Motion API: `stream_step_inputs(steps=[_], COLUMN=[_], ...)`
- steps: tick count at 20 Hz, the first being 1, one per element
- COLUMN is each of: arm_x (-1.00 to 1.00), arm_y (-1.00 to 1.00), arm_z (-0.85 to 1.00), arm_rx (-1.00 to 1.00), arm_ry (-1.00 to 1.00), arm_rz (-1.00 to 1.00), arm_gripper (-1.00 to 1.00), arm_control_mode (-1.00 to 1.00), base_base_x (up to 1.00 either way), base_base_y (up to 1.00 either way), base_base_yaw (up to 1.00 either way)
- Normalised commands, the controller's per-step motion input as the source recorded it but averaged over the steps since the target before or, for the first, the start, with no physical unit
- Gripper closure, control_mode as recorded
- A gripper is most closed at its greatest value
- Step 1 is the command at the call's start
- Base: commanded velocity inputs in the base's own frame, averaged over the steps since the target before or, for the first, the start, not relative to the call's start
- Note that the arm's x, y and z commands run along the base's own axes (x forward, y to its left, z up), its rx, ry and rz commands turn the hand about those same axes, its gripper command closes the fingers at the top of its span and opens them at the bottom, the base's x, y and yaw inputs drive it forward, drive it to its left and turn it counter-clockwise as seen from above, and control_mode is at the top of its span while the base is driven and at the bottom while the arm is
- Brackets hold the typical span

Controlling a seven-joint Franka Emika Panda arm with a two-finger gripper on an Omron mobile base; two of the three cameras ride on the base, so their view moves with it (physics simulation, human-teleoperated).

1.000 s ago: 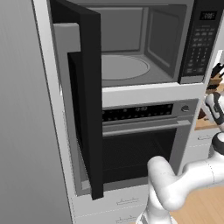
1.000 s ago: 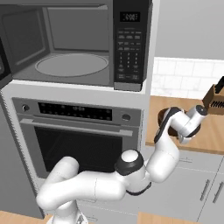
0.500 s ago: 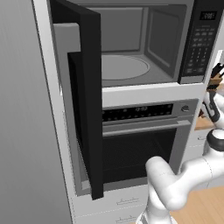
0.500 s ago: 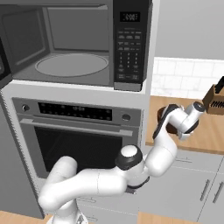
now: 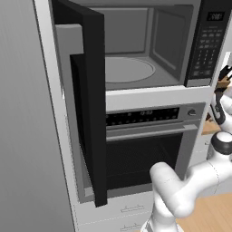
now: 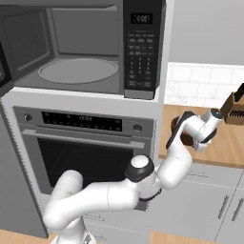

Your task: Open the microwave, place the bowl with waffle inside the microwave, then close the microwave door and turn it on.

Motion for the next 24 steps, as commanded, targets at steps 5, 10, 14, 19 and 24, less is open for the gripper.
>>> stream_step_inputs(steps=[5,10,14,19,24], arm_x=[0.00,0.00,0.00,0.00,-0.05], arm_y=[0.00,0.00,0.00,0.00,-0.02], arm_z=[0.00,0.00,0.00,0.00,0.00], arm_rx=[0.00,0.00,0.00,0.00,0.00], arm_ry=[0.00,0.00,0.00,0.00,0.00], arm_rz=[0.00,0.00,0.00,0.00,0.00], arm_gripper=[1.00,1.00,1.00,1.00,1.00], arm_control_mode=[-1.00,-1.00,-1.00,-1.00,-1.00], base_base_x=[0.00,0.00,0.00,0.00,0.00], base_base_y=[0.00,0.00,0.00,0.00,0.00], base_base_yaw=[0.00,0.00,0.00,0.00,0.00])
